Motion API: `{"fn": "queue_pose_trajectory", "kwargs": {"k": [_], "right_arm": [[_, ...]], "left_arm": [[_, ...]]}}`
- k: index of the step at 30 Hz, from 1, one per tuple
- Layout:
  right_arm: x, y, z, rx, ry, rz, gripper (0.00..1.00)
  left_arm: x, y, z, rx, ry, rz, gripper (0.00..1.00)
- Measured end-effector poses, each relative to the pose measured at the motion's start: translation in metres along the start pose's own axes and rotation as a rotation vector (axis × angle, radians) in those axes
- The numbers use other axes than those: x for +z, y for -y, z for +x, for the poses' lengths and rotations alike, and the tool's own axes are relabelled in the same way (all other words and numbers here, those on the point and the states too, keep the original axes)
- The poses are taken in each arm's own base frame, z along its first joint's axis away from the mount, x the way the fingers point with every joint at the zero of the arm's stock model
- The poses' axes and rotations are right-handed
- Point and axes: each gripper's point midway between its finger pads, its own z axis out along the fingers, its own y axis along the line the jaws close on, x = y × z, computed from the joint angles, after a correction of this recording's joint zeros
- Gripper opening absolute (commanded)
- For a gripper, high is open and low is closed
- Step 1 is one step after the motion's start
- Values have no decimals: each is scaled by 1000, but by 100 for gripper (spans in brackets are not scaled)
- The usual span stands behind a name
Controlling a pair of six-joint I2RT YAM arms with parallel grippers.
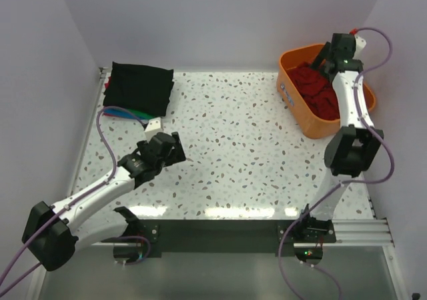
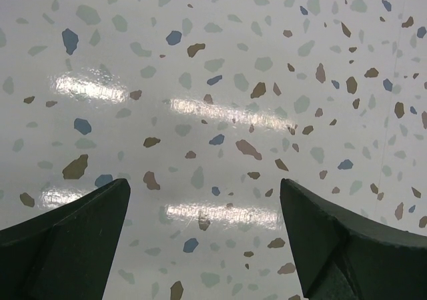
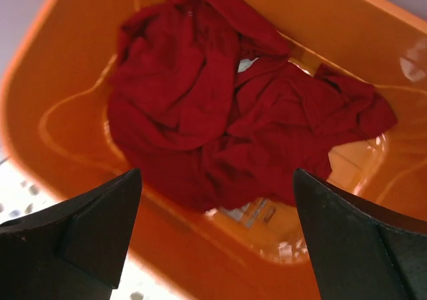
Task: Fold and stack the t-shirts
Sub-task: Grab the tshirt from the pile
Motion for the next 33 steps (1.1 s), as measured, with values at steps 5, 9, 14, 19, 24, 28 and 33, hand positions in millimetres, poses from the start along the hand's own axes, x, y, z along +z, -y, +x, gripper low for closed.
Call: {"fn": "queue_pose_trajectory", "kwargs": {"k": [5,9,14,19,24,28,33], "right_arm": [[77,5,31,-32,-106,75,99],[124,13,79,-66,-205,127,99],[137,23,113,-60,-269,162,99],[131,35,139,39,-277,183,99],[131,40,143,87,-264,195,99],[131,41,143,90,-263,197,93],[132,42,145,93,-266,199,81]], "left_arm": [[0,0,0,0,1,-2,100],[1,-1,1,3,-2,-7,100],[2,-2,1,7,-6,-15,100],[2,1,-2,4,-1,-12,100],[0,2,-7,0,11,-16,100],[0,2,-10,-1,21,-22,100],[-1,-2,-12,3,27,-40,100]]}}
